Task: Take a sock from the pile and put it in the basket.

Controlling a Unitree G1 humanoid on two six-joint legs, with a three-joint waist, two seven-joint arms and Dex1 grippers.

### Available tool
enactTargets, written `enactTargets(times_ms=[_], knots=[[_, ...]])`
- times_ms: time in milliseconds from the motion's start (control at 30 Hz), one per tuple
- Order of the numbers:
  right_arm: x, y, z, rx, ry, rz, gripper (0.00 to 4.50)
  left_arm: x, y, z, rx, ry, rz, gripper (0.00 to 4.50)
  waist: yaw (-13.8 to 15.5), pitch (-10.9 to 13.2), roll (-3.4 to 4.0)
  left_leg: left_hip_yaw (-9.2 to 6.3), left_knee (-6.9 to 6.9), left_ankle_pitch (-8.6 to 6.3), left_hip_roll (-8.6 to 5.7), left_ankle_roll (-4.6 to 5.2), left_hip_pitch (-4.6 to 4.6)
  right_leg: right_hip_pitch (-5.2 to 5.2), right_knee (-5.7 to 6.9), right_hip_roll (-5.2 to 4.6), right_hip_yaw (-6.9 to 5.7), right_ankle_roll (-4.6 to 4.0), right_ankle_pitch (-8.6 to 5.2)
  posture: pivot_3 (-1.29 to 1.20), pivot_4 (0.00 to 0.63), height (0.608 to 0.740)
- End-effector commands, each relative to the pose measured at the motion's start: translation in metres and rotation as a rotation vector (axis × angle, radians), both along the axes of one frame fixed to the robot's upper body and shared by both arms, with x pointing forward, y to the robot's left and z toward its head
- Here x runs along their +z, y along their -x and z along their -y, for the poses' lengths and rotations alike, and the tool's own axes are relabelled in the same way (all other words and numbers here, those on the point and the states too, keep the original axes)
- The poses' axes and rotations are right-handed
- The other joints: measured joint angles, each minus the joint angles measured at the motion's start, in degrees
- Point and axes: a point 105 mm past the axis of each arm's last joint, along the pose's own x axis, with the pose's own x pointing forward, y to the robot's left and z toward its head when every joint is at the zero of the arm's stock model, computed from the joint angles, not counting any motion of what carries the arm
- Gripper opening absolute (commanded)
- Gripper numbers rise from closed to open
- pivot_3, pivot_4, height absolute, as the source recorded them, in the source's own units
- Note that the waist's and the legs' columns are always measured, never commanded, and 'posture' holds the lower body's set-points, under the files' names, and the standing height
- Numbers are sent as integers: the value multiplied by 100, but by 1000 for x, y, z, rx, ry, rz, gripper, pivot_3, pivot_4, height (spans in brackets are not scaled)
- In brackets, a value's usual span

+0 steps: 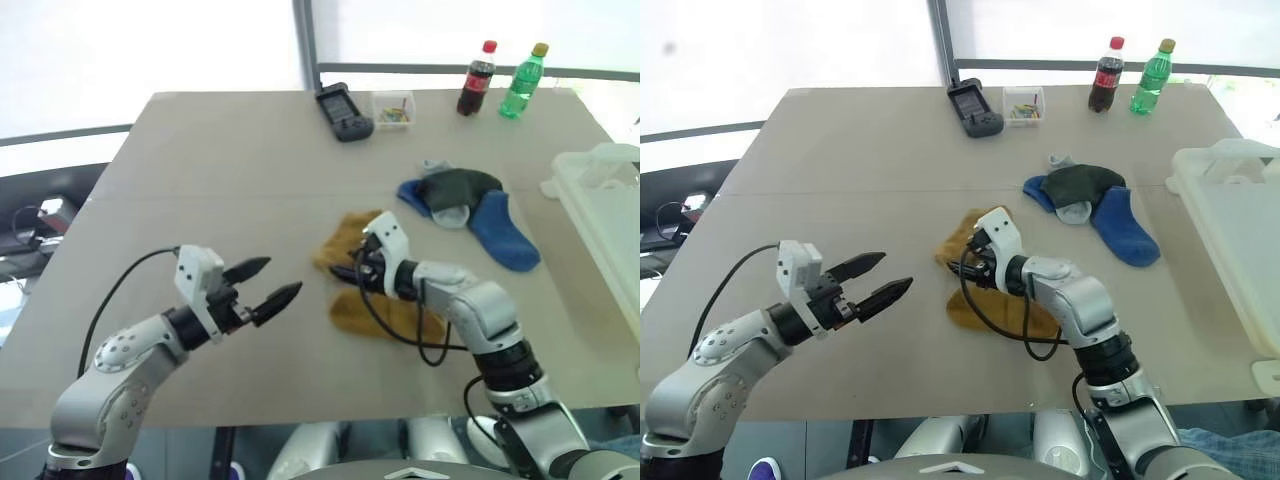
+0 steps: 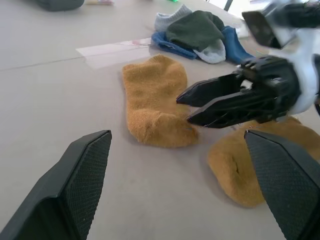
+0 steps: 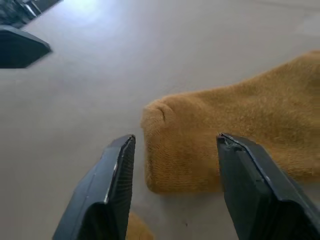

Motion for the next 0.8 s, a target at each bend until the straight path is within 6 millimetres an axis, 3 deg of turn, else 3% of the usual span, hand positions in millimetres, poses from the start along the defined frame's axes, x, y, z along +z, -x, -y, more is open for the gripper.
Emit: enactTargets(times_ms=[33, 133, 300, 433, 567, 600, 633, 767, 800], knots=[[41, -2, 5, 40, -74, 100, 2576, 0, -7, 14, 14, 18, 8, 4500, -3, -1, -2, 0, 0, 0, 1, 0, 1, 1, 1, 0, 0, 0, 0, 0, 150, 740], [47, -32, 20, -61, 1, 200, 2576, -11, -20, 18, 84, -14, -17, 4500, -20, -1, -2, 4, 2, 0, 1, 0, 3, 0, 4, 0, 3, 1, 0, 0, 150, 740], [30, -90, 37, -204, 148, 253, 2576, -29, -39, 24, 178, -60, -61, 4500, -23, -3, -5, 5, 5, 0, 0, 0, 4, 2, 4, 0, 2, 0, 1, 0, 150, 740], [5, -108, 40, -219, 251, 231, 2576, -43, -45, 31, 199, -111, -85, 4500, -58, -3, -5, 5, 5, 0, 0, 0, -3, 0, 3, -1, 2, 0, 1, 0, 150, 740], [-11, -108, 39, -164, 298, 213, 2642, -53, -45, 38, 179, -163, -90, 3507, -67, -5, -3, 6, 4, 1, 0, 0, -3, -2, 1, -5, -12, 0, 0, 0, 150, 740], [-14, -107, 39, -155, 304, 212, 2387, -54, -45, 39, 171, -166, -89, 2990, -66, -7, -2, 7, 5, 1, 0, 0, -1, 0, 2, -6, -12, 0, 1, 0, 150, 740], [-14, -107, 39, -153, 304, 214, 2086, -55, -45, 41, 160, -175, -83, 2801, -65, -9, -3, 6, 6, 1, 0, 0, 0, 0, 4, -6, -13, 0, 1, 0, 150, 740], [-10, -107, 43, -161, 285, 236, 281, -54, -46, 43, 142, -179, -62, 964, -56, -10, -1, 5, 13, 1, 0, 0, 3, 2, 12, -5, -16, -2, 2, 0, 150, 740], [-8, -107, 45, -167, 278, 239, 0, -52, -46, 43, 137, -176, -54, 501, -50, -10, 0, 4, 14, 1, 0, 0, 5, 2, 13, -4, -17, -3, 3, 0, 150, 740]])
